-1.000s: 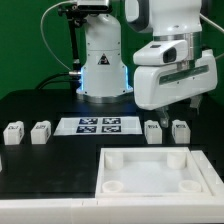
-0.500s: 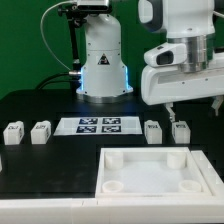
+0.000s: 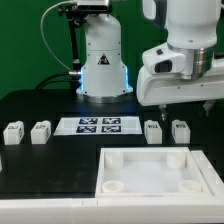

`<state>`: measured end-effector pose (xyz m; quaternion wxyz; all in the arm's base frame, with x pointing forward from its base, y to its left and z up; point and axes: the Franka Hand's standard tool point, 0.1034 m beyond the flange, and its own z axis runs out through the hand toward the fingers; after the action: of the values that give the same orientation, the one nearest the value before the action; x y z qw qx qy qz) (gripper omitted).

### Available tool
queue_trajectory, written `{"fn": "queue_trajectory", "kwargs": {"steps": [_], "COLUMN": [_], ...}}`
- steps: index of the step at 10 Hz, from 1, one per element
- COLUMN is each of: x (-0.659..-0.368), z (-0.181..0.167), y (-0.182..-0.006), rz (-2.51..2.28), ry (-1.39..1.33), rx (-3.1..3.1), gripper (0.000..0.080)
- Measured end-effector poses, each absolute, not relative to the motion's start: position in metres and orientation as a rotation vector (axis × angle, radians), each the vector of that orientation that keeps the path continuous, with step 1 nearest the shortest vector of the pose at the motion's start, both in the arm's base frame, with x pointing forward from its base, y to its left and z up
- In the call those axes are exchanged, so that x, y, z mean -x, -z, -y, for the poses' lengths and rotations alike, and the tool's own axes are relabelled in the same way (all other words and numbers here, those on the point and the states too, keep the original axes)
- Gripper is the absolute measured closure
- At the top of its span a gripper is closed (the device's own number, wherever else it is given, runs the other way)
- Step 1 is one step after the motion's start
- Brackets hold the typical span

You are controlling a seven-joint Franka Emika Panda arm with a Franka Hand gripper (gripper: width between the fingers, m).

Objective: Assemble one leg

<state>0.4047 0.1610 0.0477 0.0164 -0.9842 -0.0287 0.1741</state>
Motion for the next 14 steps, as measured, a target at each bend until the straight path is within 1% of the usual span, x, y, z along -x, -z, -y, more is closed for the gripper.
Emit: {"fn": "queue_trajectory", "kwargs": {"steps": [1,2,3,5,6,7,10,13,14], "x": [-0.396,-0.4,-0.408,-0.405,-0.413,-0.41,-0.397,-0.39,-0.39], "z": [-0.159,-0.161,-0.166,-0.166,-0.169,-0.169,-0.175,-0.175,-0.175], "y": [-0.042,-0.045,-0.045,-0.045,-0.038,-0.039,-0.021,-0.009,-0.009], "rz": [0.067,0.033,0.023,0.04,0.035,0.034,0.027,0.027,0.027], "ry": [-0.79,-1.003,-1.173,-1.428,-1.389,-1.393,-1.419,-1.39,-1.391], "rx": [3.033,2.995,2.935,2.83,2.839,2.841,2.836,2.847,2.846], "gripper": [0.015,0.015,0.015,0.015,0.015,0.015,0.015,0.015,0.0177]}}
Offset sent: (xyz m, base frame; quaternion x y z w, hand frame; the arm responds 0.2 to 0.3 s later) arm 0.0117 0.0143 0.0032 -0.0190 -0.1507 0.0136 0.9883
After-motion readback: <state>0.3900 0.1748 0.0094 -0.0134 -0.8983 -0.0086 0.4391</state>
